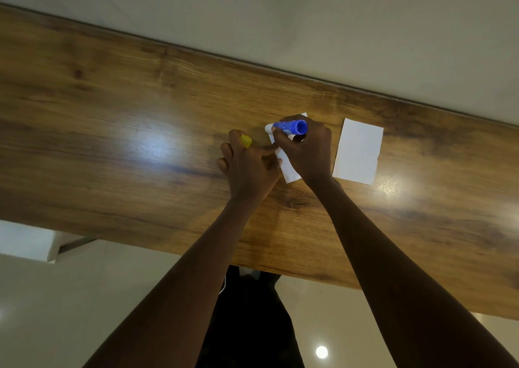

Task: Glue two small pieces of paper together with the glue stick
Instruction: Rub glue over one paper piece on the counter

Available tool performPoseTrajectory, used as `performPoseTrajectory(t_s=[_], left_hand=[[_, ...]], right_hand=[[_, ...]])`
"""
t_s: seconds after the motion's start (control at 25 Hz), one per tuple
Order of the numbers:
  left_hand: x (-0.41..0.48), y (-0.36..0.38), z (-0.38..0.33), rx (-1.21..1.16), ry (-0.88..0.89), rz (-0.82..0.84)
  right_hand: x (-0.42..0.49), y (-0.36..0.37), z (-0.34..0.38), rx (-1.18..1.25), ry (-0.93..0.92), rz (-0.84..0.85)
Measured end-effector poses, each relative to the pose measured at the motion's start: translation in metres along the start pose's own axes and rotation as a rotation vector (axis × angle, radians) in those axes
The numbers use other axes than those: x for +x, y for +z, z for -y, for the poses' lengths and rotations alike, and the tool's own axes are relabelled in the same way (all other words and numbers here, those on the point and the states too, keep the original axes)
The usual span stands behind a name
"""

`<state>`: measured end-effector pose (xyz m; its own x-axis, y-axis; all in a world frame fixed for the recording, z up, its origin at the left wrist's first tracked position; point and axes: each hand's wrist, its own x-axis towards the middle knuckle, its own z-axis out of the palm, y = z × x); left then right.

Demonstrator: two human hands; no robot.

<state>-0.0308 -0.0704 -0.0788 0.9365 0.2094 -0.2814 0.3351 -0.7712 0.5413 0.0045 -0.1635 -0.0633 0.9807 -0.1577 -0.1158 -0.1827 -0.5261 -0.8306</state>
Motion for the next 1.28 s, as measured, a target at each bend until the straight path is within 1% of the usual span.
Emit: performPoseTrajectory(t_s=[0.2, 0.52, 0.88, 1.28], left_hand=[[-0.001, -0.001, -0.002, 0.027, 0.002, 0.001], [-0.002, 0.000, -0.003, 0.035, 0.006, -0.009], [-0.002, 0.001, -0.003, 0.026, 0.002, -0.027], [-0.002, 0.002, -0.004, 0.015, -0.006, -0.028]], right_hand=[[0.006, -0.006, -0.002, -0.062, 0.010, 0.016], [0.015, -0.022, -0.009, -0.116, 0.048, -0.010], [0.024, -0.037, -0.016, -0.141, 0.094, -0.055], [0.028, -0.041, -0.017, -0.140, 0.084, -0.035]])
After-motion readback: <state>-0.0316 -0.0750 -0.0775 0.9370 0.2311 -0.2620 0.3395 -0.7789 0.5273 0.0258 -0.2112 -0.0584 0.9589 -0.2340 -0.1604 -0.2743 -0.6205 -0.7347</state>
